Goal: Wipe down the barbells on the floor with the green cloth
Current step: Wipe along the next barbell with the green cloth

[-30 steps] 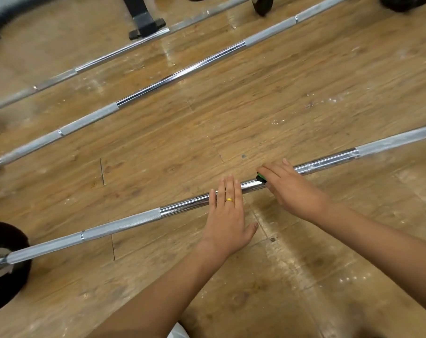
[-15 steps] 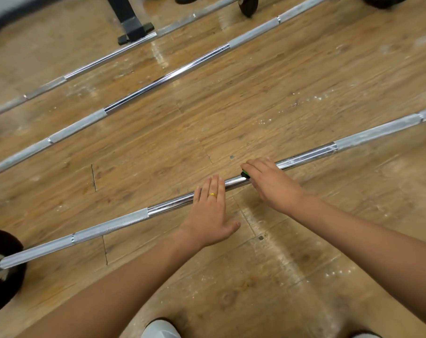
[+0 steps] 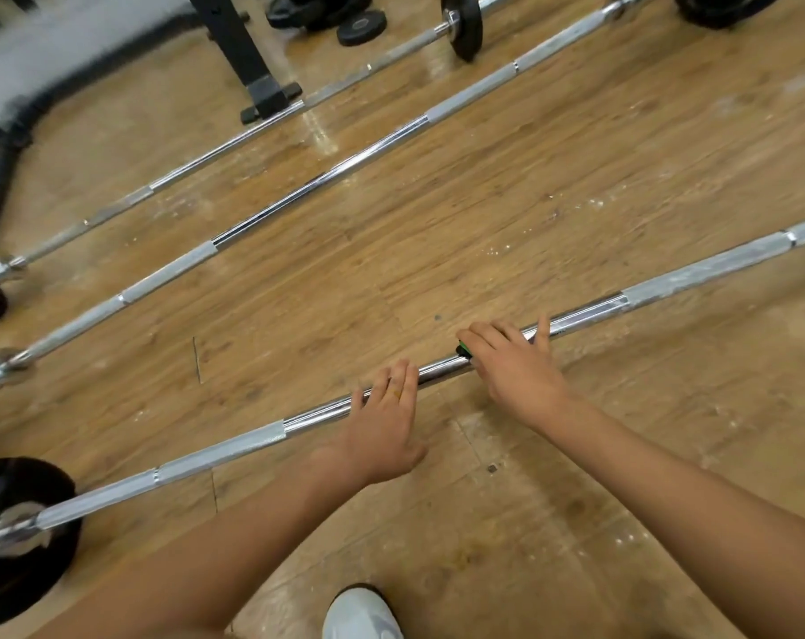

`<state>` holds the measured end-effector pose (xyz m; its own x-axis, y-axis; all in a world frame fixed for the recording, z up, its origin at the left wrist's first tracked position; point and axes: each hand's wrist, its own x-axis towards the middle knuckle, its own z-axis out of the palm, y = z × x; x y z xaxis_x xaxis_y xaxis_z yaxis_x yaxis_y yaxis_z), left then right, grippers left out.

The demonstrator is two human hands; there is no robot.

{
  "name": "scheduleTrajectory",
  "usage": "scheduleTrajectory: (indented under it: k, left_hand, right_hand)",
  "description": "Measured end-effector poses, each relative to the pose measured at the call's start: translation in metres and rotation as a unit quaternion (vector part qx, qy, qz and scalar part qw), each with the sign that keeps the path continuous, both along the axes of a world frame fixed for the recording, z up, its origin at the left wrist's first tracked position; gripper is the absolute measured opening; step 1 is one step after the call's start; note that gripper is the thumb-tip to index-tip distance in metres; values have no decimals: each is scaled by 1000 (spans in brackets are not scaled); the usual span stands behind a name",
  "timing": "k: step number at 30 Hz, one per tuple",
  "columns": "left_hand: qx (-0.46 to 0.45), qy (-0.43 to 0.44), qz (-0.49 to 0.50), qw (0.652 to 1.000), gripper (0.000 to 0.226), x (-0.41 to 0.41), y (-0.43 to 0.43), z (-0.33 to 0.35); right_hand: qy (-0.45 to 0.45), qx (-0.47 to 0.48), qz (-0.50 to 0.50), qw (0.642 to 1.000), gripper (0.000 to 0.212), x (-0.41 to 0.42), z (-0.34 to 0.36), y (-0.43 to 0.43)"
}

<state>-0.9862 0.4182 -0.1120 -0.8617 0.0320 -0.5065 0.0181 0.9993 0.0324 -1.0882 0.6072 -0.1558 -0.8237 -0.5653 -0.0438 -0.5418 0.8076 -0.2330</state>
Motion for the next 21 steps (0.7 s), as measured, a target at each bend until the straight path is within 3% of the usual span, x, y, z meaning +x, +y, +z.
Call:
scheduleTrajectory:
  k: [4,10,21]
  left_hand:
    - [26,48,70,996,99,-11,23,-16]
    - [5,161,21,987,94,-10,43,-45]
    - [-30,187,34,981,95,-11,51,-51]
  right_hand:
    - [12,-14,10,1000,49,-1,-4,2]
    - [2,-22,26,999,52,-6,-6,6]
    - [31,-58,-7,998,43,-20,1,35]
